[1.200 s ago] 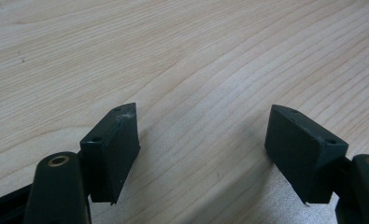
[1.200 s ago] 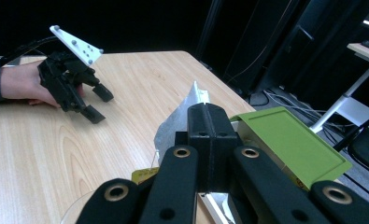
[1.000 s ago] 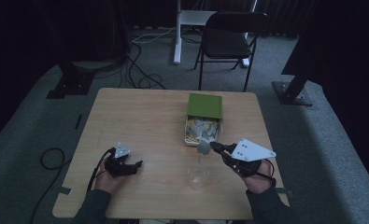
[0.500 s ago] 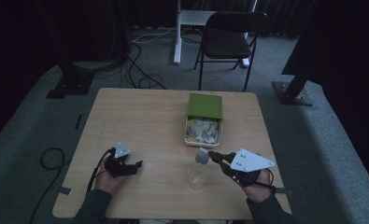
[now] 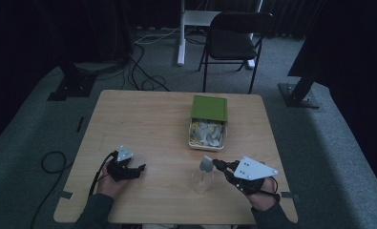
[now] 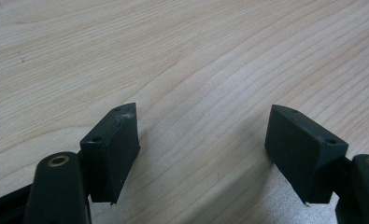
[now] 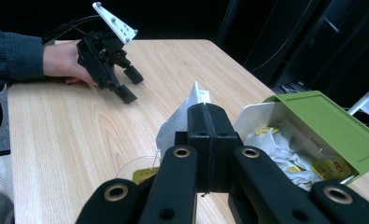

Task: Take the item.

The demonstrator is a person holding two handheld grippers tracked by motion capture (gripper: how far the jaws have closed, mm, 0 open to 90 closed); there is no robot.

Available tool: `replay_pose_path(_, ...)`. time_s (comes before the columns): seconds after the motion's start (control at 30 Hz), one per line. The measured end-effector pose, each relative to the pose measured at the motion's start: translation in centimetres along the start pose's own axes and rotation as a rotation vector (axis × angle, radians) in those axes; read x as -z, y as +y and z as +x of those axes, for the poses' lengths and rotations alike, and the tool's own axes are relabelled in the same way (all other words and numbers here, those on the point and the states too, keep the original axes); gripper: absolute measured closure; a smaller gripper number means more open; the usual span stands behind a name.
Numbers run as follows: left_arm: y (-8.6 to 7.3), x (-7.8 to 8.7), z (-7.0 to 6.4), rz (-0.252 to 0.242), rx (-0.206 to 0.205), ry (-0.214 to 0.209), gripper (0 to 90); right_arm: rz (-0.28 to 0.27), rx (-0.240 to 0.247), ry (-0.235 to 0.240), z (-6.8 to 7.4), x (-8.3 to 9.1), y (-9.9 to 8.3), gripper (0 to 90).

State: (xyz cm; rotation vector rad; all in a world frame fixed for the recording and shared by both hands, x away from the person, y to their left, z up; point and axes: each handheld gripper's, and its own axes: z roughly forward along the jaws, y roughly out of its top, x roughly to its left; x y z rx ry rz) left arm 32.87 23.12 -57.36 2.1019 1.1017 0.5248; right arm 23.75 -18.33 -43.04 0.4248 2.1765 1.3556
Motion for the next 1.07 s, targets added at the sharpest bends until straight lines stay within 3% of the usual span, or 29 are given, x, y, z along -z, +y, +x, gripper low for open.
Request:
replay_pose_path(0.2,0.00,0.00,0.00,0.000,0.000,0.000,27.1,0.013,0.004,0.009,0.06,-0.23,-0.05,89.5)
replay_pose_path(0.27,0.00,0.00,0.00,0.000,0.000,0.000,27.1,0.017,-0.001,0.012,0.03,-0.37,-0.11,77.0)
replay_pose_path(0.37,0.00,0.00,0.00,0.000,0.000,0.000,27.2,0.008,-0.007,0.019,-0.13,-0.36,-0.18,75.6)
replay_pose_path(1.07,0.00,-0.01,0.00,-0.001,0.001,0.000,27.1,-0.001,-0.016,0.017,-0.54,-0.27,-0.13,75.5)
